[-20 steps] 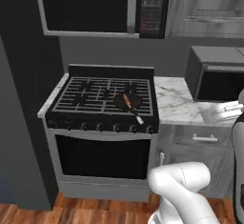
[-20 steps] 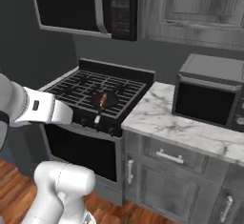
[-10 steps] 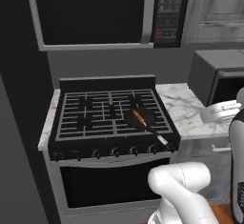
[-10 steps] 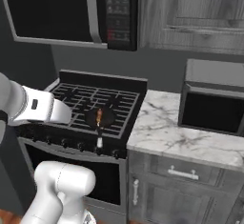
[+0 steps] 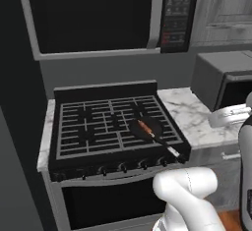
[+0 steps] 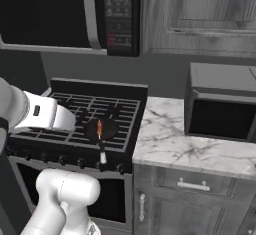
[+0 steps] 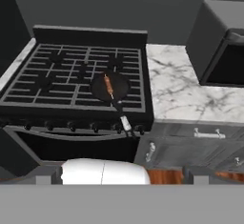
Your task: Place the cold items (squash and broccoli) from the fridge in one tupperware on the dining counter. Place the warm items (kebab skewer and hot dog) in the stove area in another tupperware.
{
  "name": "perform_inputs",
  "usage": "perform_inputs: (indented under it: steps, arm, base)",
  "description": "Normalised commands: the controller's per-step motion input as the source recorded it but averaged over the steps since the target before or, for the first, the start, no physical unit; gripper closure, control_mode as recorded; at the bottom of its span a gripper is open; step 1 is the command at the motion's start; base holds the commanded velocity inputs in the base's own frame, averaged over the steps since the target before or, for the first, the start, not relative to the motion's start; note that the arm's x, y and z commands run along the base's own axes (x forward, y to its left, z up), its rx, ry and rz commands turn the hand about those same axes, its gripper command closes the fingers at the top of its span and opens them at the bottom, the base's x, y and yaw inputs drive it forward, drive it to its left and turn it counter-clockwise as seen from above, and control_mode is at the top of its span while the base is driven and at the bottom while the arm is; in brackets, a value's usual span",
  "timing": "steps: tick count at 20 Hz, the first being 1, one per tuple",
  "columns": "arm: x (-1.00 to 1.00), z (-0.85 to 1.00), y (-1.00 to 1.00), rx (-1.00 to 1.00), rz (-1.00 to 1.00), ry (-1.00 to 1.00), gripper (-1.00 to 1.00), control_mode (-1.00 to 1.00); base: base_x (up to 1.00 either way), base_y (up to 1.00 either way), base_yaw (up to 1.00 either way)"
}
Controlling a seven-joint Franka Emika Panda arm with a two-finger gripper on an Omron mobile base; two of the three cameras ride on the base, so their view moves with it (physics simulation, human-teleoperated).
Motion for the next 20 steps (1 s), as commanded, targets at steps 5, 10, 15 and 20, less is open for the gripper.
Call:
perform_inputs:
  steps: [5, 10, 15, 20]
  arm:
    - [0.0, 0.0, 0.0, 0.0, 0.0, 0.0, -1.0, 1.0]
    - [0.0, 0.0, 0.0, 0.0, 0.0, 0.0, -1.0, 1.0]
    - [0.59, -0.77, 0.0, -0.01, 0.0, 0.24, -1.0, -1.0]
    - [0.3, -0.97, 0.0, -0.03, 0.0, 0.2, -1.0, -1.0]
  base:
    - [0.38, 0.65, -0.17]
    - [0.65, 0.17, -0.07]
    - [0.0, 0.0, 0.0]
    - [0.0, 0.0, 0.0]
